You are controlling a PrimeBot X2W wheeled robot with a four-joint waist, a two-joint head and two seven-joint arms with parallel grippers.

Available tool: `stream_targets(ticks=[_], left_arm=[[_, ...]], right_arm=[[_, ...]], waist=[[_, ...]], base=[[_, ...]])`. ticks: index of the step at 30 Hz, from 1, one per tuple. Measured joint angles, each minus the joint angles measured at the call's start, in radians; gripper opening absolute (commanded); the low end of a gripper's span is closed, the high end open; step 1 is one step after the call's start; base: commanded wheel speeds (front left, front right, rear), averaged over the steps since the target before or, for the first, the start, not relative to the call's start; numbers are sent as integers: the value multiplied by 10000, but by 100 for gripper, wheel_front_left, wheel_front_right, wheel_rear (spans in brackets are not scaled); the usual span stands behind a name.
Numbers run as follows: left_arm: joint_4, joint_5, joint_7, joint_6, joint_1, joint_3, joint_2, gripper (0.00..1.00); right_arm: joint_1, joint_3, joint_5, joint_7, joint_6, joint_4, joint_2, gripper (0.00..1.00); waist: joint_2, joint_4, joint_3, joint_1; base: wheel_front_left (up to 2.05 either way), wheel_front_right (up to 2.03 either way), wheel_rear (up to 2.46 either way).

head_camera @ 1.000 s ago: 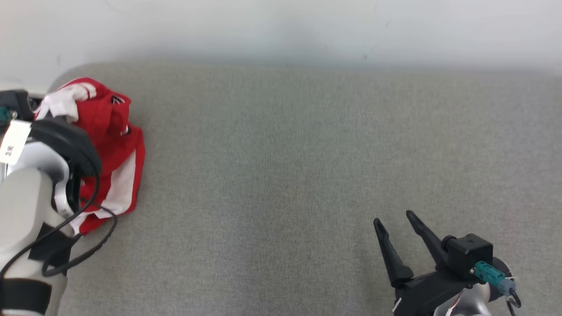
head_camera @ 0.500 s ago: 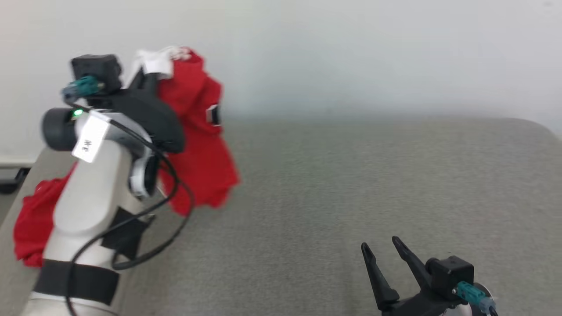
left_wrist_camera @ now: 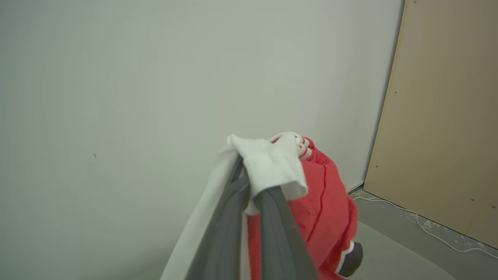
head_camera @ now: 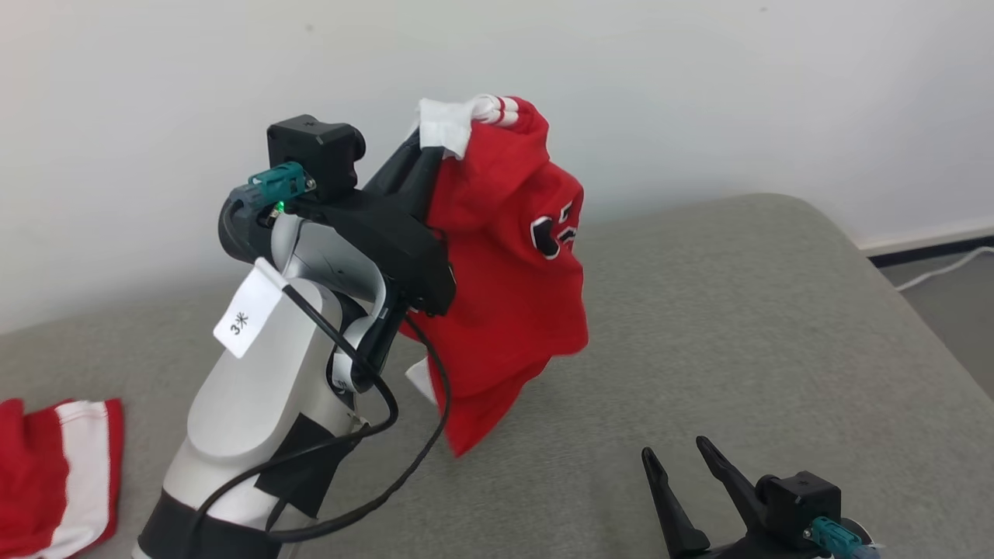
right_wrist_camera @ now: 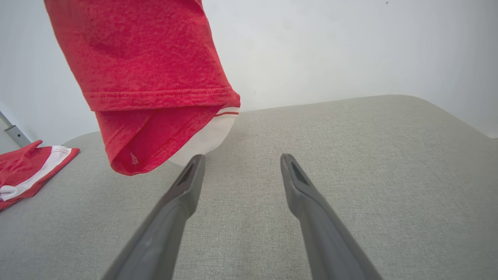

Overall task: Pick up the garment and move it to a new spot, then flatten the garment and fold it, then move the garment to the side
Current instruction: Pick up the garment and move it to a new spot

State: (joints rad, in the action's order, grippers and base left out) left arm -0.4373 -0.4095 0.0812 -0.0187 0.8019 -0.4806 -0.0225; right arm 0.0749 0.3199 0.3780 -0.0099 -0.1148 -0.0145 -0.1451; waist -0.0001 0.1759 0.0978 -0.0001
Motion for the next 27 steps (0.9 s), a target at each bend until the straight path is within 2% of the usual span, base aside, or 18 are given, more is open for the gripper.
stream_targets(ticks=[4, 12, 20, 27], left_arm=[[479, -349, 81, 19, -212, -259, -36, 0], [625, -1072, 102, 456, -343, -1227, -77, 0], [-1287, -815, 332, 635, -778, -1195, -123, 0], [-2675, -405, 339, 886, -1023, -1114, -867, 0]], right_arm=[[-7, 61, 0, 4, 4, -35, -19, 100], [-58, 84, 0, 10, 92, -36, -71, 100], [-56, -150, 2, -92, 90, -121, -109, 100], [-57, -213, 4, -173, 90, -151, -109, 100]], waist=[[1, 603, 17, 0], [1, 1591, -84, 1], [2, 2066, -479, 3], [2, 1808, -678, 3]], base=[[0, 0, 0], [0, 0, 0], [0, 0, 0], [0, 0, 0]])
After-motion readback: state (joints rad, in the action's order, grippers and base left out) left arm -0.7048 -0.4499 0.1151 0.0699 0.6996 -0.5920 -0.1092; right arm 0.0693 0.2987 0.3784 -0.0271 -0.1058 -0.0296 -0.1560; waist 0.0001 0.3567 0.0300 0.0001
